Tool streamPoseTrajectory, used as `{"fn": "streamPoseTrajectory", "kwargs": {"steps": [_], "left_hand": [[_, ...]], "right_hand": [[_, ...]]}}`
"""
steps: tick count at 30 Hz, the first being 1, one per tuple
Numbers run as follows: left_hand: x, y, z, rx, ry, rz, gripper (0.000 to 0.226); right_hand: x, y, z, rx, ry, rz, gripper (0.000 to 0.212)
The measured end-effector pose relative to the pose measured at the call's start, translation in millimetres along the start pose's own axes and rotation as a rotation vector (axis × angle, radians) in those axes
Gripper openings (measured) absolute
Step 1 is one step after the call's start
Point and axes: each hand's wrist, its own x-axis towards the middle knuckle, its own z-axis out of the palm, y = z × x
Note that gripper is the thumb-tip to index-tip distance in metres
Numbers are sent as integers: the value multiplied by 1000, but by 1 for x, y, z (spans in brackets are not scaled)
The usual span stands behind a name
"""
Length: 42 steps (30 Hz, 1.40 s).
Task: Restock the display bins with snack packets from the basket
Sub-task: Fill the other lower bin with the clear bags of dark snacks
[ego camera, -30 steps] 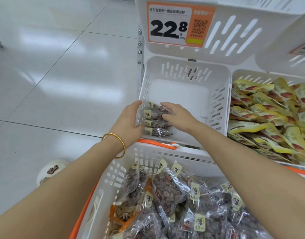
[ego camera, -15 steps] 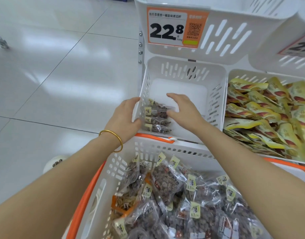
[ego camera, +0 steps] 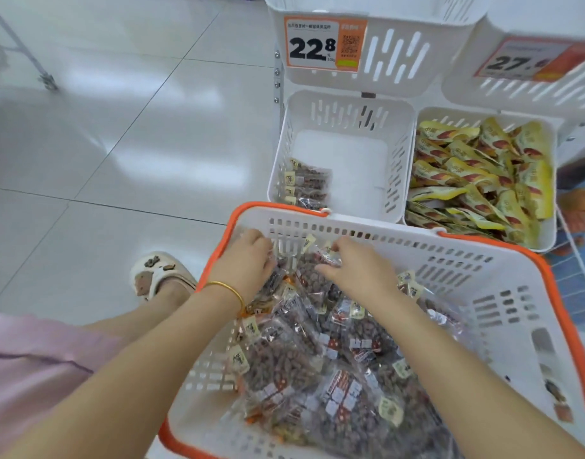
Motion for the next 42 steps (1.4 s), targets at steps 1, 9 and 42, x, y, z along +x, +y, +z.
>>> {"fn": "streamPoseTrajectory", "kwargs": {"steps": [1,9,42], "left_hand": [[-1,2,5,87,-56,-22,36],[6,-4,21,245,-134,-156,28],[-43,92,-112,-866,147,74,25]], "right_hand": [[0,0,3,-5,-14,10,42],[-5,17,3,539,69,79,21],[-72,58,-94,1703,52,242,44]]}}
